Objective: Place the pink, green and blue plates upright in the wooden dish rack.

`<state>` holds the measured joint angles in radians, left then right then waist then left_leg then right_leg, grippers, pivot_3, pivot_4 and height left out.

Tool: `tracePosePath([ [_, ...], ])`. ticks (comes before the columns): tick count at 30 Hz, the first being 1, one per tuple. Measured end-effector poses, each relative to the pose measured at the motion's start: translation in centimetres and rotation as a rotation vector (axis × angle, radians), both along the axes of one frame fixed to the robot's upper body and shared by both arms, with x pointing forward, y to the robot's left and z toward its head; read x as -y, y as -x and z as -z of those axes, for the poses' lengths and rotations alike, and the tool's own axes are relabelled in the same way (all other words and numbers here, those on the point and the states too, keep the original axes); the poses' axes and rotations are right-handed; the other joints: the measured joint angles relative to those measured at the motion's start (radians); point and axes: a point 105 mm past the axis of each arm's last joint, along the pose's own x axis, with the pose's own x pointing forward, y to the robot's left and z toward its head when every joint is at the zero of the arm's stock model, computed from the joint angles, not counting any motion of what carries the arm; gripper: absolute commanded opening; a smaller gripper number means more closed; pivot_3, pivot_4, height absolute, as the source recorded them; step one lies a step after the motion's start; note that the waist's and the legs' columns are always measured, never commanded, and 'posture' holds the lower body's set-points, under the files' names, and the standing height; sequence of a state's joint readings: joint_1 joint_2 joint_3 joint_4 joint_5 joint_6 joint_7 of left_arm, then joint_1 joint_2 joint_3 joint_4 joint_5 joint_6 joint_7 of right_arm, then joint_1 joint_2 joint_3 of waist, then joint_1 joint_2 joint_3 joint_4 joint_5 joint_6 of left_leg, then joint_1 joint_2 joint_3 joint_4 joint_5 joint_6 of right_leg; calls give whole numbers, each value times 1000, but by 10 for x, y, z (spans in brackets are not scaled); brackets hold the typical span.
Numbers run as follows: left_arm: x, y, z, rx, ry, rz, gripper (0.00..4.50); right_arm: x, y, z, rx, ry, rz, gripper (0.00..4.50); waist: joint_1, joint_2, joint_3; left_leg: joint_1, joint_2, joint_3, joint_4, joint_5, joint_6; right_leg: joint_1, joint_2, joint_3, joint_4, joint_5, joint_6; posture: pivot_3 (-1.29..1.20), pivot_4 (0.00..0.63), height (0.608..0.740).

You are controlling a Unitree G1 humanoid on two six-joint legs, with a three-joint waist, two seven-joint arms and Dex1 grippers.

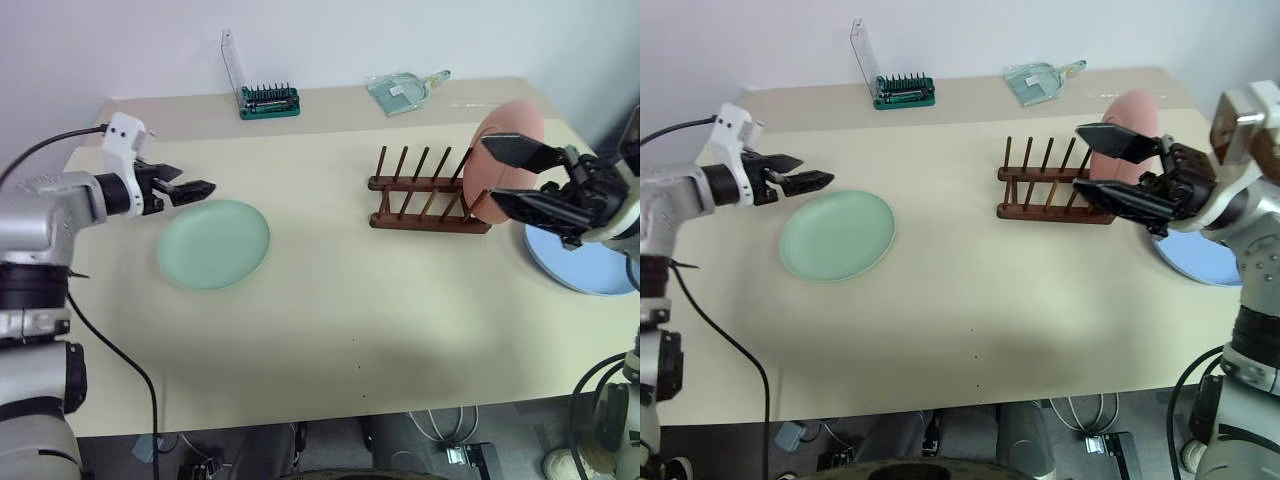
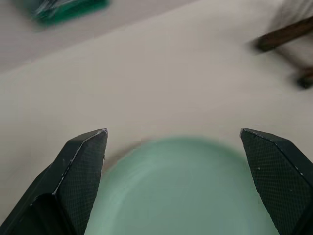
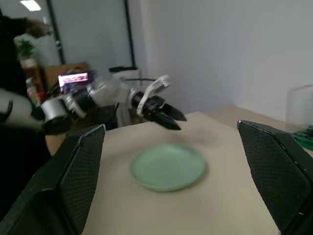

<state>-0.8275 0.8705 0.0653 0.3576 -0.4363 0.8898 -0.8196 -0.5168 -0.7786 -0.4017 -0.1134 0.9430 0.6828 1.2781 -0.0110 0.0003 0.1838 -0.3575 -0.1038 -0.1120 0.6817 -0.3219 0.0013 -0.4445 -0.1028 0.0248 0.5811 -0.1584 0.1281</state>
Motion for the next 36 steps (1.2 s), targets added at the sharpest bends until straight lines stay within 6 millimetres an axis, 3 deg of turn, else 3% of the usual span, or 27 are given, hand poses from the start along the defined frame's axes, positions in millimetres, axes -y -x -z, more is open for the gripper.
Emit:
tracePosePath([
  [4,-37,-1,-2,-106,27,-210,4500,-14,-5,14,1,35,-36,4416,-2,0,0,0,0,0,-1,2,-4,-1,0,0,0,0,0,0,150,740],
  [8,-63,8,21,-242,-11,-337,4500,-11,-11,19,-3,26,-18,4416,-3,0,0,0,0,1,-1,2,-5,-1,0,0,0,0,0,0,150,740],
  [15,-43,15,29,-408,17,-280,4500,-19,-19,24,-9,41,-33,4416,-1,-1,0,-1,0,0,0,2,-5,-1,0,0,0,0,0,0,150,740],
  [19,-45,36,48,-593,-34,-247,4500,-18,-19,25,-11,38,-25,4416,-10,-1,1,-1,0,1,-2,2,-5,-2,0,0,1,0,0,0,150,740],
  [23,-47,43,65,-681,-47,-241,4500,-17,-20,32,-37,32,-14,4416,-6,-1,1,-1,0,1,-1,2,-5,-2,0,0,1,0,0,0,150,740],
  [26,-50,43,74,-732,-18,-270,4500,-17,-20,35,-46,32,1,4416,-1,-2,1,-1,0,1,-1,2,-5,-2,0,0,1,0,0,0,150,740],
  [31,-36,35,84,-766,36,-262,4500,-18,-19,34,-39,37,16,4416,1,-1,0,0,-1,0,0,2,-5,-1,0,0,1,0,0,0,150,740],
  [34,-31,30,86,-765,51,-268,3593,-18,-17,35,-34,43,19,4500,2,1,-1,2,-1,0,0,2,-4,1,0,0,2,0,0,0,150,740],
  [36,-28,27,88,-756,51,-272,2705,-18,-17,36,-38,44,23,4500,4,1,-1,2,-1,0,0,1,-2,1,-1,0,2,0,0,0,150,740],
])
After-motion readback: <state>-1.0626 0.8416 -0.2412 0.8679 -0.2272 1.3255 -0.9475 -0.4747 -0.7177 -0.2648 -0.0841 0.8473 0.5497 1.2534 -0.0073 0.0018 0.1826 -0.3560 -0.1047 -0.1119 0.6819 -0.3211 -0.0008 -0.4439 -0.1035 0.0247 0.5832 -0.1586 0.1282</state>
